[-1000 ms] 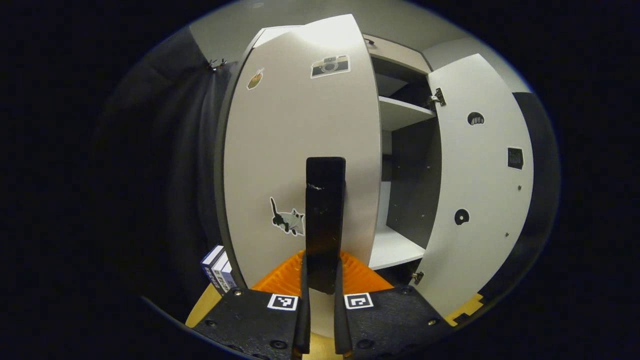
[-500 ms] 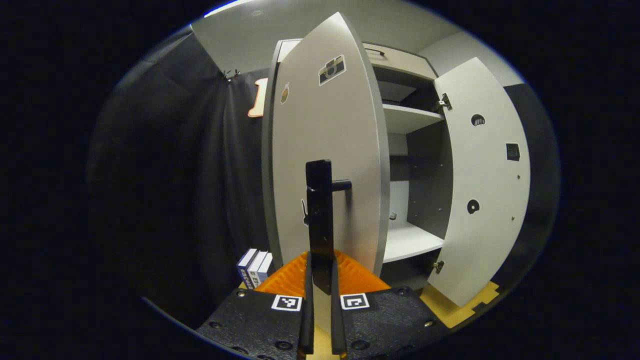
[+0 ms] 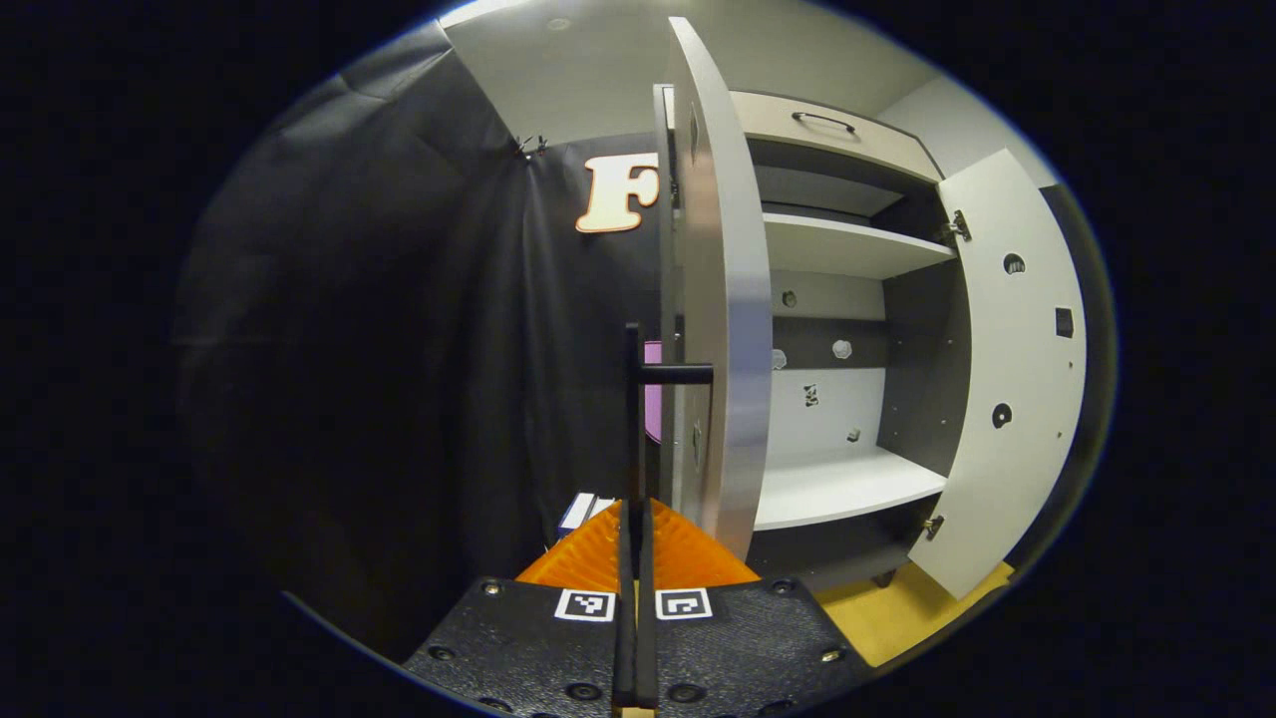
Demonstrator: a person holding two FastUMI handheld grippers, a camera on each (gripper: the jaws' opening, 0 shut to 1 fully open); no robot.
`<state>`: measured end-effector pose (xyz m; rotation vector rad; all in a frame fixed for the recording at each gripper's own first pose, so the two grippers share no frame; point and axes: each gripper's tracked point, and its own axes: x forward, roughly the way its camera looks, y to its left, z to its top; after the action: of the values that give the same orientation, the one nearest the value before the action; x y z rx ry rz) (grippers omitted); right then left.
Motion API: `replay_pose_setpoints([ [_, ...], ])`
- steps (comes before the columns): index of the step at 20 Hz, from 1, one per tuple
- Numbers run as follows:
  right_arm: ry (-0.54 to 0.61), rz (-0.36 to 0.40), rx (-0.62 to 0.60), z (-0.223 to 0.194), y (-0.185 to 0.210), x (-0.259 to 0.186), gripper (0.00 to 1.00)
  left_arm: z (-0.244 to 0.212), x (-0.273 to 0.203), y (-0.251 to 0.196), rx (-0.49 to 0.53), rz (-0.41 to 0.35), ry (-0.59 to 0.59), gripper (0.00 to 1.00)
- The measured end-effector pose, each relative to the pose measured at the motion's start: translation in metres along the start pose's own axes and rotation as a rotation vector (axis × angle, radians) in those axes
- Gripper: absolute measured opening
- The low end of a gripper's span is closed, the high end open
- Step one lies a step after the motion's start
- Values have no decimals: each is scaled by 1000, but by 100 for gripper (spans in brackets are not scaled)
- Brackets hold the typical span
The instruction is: Open the right door of the double-door shoe cabinet with the right hand, and open the left door with the left hand.
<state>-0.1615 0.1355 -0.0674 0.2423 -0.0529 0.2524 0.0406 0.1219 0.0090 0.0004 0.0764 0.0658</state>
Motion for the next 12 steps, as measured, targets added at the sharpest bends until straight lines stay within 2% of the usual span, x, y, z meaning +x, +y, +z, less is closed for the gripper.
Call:
replay_pose_setpoints([
  [1,-1,-6,4,1,-2,0,100,3,-1,-7,-5,-54,-14,1],
  [3,-1,-22,4,1,-7,0,97,-2,-2,-7,37,-92,-23,1],
  [6,6,-30,-2,-3,-6,3,97,-1,-3,-3,35,-85,-44,3],
  [8,9,-33,-6,-4,-6,2,100,-2,-7,-4,23,-96,-43,0],
  [9,10,-33,-8,-4,-6,1,97,-1,-7,-4,23,-101,-49,0],
  [10,11,-35,-10,-5,-6,2,100,-2,-7,-3,18,-101,-49,1],
  [12,11,-34,-9,-7,-8,3,97,0,-10,-5,8,-108,-73,1],
])
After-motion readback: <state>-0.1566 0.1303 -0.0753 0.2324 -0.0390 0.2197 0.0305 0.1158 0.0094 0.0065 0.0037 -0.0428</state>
